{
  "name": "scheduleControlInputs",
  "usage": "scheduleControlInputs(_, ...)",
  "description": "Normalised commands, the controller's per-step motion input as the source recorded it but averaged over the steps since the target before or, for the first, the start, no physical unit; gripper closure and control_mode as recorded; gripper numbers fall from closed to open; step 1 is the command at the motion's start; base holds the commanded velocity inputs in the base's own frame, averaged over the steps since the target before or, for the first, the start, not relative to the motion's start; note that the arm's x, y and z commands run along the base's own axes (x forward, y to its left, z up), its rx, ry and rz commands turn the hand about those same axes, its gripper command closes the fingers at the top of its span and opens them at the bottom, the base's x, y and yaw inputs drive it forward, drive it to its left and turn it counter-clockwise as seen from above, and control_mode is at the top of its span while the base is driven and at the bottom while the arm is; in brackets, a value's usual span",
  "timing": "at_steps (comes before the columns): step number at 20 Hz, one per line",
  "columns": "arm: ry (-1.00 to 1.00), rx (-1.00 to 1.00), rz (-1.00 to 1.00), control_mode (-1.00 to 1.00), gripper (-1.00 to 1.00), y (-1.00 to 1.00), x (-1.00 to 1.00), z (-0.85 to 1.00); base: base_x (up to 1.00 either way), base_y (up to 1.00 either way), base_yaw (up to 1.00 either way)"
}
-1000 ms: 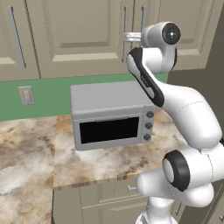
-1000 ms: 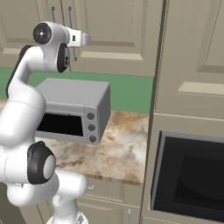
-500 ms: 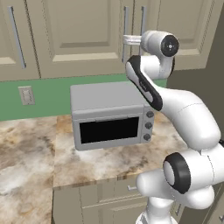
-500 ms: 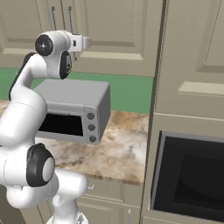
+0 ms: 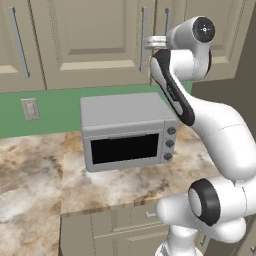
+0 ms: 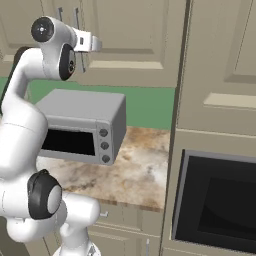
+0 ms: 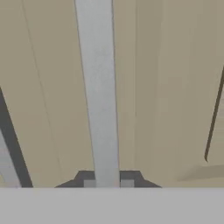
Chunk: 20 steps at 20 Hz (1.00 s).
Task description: The dining table condiment station is running low on ketchup. Refill the condiment station by opening the cabinet and taking the ketchup from the cabinet and placing it on the dining table.
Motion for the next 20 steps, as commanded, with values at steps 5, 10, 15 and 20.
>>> scheduleControlInputs(5, 0.0, 0.0, -0.01, -1.0, 1.0, -0.39, -1.0, 0.0, 0.0, 0.0, 0.0)
scheduleControlInputs(10, -0.02, 0.02, -0.07, -1.0, 1.0, -0.77, -1.0, 0.0, 0.0, 0.0, 0.0)
scheduleControlInputs(15, -0.02, 0.03, -0.13, -1.0, 1.0, -0.86, -1.0, 0.0, 0.0, 0.0, 0.0)
scheduleControlInputs(20, 0.0, 0.0, -0.13, -1.0, -1.0, -0.34, -0.91, 0.15, 0.0, 0.0, 0.0)
